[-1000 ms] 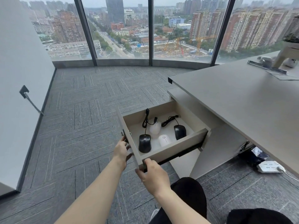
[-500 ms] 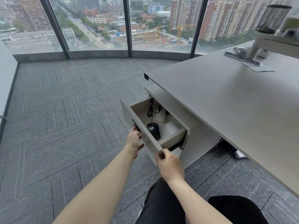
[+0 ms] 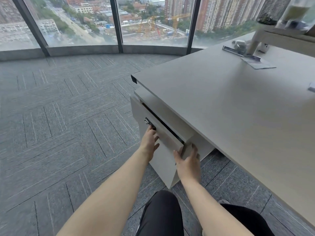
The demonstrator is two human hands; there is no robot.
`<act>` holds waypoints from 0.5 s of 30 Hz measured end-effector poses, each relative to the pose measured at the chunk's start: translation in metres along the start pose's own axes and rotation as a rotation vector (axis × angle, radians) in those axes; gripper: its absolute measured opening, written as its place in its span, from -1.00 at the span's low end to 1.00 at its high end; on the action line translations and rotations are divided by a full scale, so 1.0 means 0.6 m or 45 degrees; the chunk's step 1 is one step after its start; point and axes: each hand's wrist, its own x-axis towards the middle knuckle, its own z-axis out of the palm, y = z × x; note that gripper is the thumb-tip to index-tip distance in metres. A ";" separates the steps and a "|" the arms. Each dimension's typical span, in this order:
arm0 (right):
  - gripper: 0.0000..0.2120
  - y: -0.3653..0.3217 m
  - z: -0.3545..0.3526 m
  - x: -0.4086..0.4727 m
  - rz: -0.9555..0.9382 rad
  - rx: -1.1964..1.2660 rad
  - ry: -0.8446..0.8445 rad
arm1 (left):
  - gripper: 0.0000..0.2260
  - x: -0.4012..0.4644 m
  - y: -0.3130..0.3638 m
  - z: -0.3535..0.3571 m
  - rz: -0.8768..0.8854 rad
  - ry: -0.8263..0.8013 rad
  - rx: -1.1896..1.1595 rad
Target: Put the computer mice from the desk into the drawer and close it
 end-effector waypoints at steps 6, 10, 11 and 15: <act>-0.24 0.008 -0.003 0.041 -0.008 -0.026 0.002 | -0.55 0.026 -0.002 0.027 -0.011 -0.036 -0.030; -0.26 0.015 -0.002 0.046 -0.035 -0.063 0.000 | -0.60 0.029 0.001 0.035 0.008 -0.044 -0.033; -0.27 0.014 0.000 0.045 -0.033 -0.074 0.000 | -0.62 0.027 0.002 0.035 0.010 -0.055 -0.030; -0.25 0.005 -0.004 0.044 0.038 -0.022 -0.030 | -0.60 0.029 0.008 0.024 0.009 -0.063 0.028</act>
